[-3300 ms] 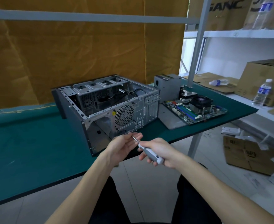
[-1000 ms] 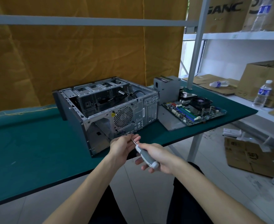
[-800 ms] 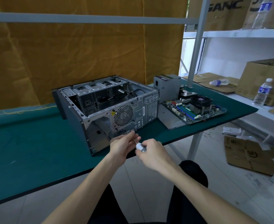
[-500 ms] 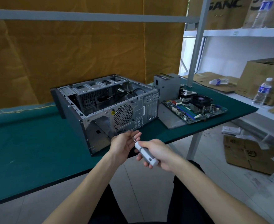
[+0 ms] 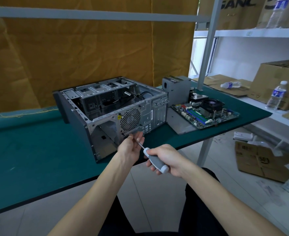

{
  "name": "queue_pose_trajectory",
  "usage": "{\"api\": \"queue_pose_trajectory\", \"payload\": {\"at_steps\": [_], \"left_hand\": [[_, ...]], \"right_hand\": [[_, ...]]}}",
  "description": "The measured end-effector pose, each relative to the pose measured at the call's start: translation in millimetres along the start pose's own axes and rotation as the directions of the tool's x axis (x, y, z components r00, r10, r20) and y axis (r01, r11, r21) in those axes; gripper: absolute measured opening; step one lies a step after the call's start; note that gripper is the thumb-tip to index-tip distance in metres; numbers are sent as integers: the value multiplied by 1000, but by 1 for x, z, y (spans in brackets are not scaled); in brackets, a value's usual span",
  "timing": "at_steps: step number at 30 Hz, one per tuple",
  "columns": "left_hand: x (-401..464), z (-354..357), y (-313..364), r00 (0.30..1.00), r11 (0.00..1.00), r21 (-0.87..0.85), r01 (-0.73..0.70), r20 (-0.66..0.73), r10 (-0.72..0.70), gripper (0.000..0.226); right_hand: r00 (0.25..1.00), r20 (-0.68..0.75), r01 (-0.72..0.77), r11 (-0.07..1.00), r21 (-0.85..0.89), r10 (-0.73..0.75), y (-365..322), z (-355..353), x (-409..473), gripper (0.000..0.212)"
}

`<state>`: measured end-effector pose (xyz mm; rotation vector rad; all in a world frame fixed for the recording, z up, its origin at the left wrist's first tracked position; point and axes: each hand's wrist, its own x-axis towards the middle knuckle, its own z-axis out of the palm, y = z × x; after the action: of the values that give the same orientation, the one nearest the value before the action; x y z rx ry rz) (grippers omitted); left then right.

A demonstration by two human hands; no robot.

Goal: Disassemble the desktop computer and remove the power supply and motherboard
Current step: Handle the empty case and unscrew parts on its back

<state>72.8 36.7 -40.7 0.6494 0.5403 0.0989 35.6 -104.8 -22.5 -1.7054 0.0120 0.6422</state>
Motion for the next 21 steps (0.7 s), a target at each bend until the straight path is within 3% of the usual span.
{"api": "queue_pose_trajectory", "payload": {"at_steps": [3,4,5,7,9,10,11,13,15,16,18,21], "left_hand": [[-4,-2,-8,1000,997,73,-4,10,3,14],[-6,-3,-9,1000,998,64,-2,26,0,13],[-8,-4,-9,999,999,48,1,41,-3,14],[-12,-5,-9,997,1000,18,4,72,-6,22],[-14,-8,-7,994,1000,-8,17,105,-16,26],[-14,-9,-6,993,999,-17,29,115,-27,26],[-13,-9,-5,993,999,-19,39,116,-37,25],[-9,-8,-1,996,999,-21,43,82,-41,22],[-3,-5,2,999,998,-54,44,13,-43,20],[-1,-2,2,999,996,-74,52,-13,-53,19],[3,2,2,997,993,-98,62,-42,-66,23],[6,3,0,996,991,-116,66,-57,-73,26]], "right_hand": [[938,-190,194,895,-401,-289,4,7,4,9],[923,-206,208,872,-443,-325,5,7,5,10],[939,-190,196,900,-389,-286,6,6,6,15],[995,-67,62,994,-93,-69,2,2,3,17],[992,97,-97,985,140,84,-1,-2,-2,29],[989,118,-113,979,169,94,-1,-3,-2,33],[995,82,-70,990,124,60,-1,-2,-1,36],[984,-104,114,965,-235,-141,1,3,0,33],[882,-228,207,774,-599,-412,5,7,0,18],[864,-233,218,749,-626,-446,6,8,0,13],[924,-193,200,848,-492,-330,5,10,0,13],[991,-117,40,970,-239,-70,-1,6,0,21]]}}
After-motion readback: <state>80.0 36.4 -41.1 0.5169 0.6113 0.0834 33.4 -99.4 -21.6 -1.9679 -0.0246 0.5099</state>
